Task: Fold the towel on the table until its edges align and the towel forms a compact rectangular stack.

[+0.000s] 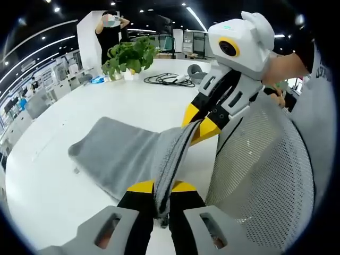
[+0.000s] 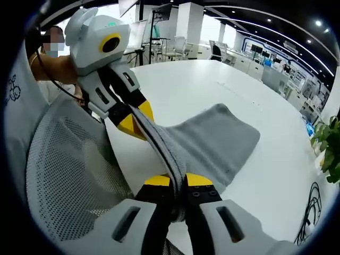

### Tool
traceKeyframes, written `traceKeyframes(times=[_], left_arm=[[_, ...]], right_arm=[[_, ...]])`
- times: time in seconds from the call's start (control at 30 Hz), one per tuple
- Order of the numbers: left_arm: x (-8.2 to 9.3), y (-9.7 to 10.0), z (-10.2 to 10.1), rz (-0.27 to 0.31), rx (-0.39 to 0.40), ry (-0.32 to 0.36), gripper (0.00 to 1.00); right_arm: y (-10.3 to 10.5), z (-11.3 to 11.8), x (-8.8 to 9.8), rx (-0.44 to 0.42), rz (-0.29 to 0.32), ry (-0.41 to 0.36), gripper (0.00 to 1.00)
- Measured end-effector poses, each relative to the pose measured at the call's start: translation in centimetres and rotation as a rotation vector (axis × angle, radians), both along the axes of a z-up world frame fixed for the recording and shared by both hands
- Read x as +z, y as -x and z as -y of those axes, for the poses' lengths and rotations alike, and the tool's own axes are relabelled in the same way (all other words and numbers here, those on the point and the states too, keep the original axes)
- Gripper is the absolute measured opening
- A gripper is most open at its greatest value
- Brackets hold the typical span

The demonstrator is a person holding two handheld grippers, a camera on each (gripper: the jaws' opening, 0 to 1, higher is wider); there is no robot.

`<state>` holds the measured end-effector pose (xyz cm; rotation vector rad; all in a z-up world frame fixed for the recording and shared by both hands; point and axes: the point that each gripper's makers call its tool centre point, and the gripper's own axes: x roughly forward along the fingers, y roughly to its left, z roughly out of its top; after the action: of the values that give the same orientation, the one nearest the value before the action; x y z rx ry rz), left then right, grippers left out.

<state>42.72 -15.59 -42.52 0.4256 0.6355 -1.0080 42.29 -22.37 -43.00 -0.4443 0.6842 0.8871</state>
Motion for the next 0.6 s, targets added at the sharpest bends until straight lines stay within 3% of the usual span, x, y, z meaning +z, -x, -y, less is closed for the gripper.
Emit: traceKeyframes(times=[0.4,0.6], left_arm=[[1.3,3.3,-0.7,-0.007,-0.036,0.008,0.08],[2.2,4.6,-1.1,-0.005,-0.052,0.023,0.08]], right_arm=[[3.1,-1.0,1.3,0.048,0.035,-0.008,0.05],[4.6,-1.5,2.5,0.113,0.078,0.046,0.05]])
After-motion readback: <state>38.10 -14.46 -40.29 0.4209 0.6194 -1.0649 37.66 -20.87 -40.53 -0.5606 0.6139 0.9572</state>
